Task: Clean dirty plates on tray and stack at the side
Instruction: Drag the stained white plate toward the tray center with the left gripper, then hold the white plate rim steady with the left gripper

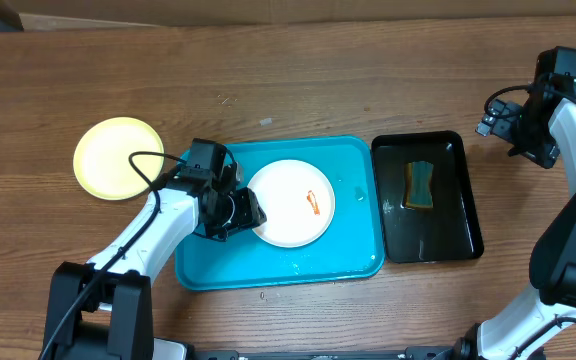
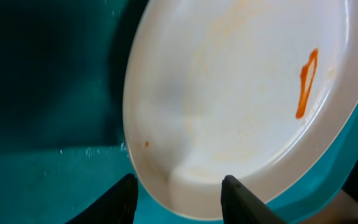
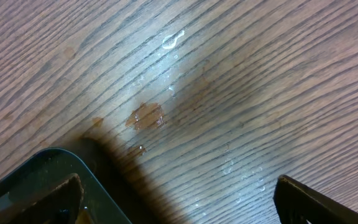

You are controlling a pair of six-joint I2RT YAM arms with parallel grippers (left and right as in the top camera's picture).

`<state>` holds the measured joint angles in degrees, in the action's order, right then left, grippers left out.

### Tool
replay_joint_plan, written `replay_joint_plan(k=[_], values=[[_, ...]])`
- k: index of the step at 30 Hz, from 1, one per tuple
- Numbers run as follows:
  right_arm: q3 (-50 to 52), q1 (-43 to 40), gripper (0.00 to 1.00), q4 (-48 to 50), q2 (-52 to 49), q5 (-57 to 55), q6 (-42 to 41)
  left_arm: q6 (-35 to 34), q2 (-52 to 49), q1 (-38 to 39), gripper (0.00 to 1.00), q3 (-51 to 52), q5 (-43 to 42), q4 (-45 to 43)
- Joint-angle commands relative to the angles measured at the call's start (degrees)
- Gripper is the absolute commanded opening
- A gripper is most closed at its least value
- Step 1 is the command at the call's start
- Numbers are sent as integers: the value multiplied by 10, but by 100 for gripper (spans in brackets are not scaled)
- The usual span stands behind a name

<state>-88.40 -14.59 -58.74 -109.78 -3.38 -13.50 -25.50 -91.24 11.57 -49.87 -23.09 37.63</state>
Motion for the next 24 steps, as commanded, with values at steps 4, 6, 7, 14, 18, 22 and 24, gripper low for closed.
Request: replay_joint_plan(k=[4, 6, 7, 14, 18, 22, 24], values=[[-7, -2, 100, 1, 13, -4, -2, 29, 5, 0, 45, -98, 84, 79], [-7, -2, 100, 1, 13, -4, -2, 41, 5, 2, 45, -108, 111, 86], [-8, -2, 100, 1, 13, -4, -2, 41, 5, 3, 45, -107, 121, 85], [-8, -2, 100, 1, 13, -4, -2, 40, -23, 23, 42, -106, 156, 80], [-8, -2, 100, 1, 13, -4, -2, 40, -56, 44, 42, -106, 156, 72], [-8, -2, 100, 1, 13, -4, -2, 30, -79, 56, 39, -106, 156, 67], [-7, -2, 100, 1, 13, -4, -2, 28, -86, 57, 34, -106, 158, 65]])
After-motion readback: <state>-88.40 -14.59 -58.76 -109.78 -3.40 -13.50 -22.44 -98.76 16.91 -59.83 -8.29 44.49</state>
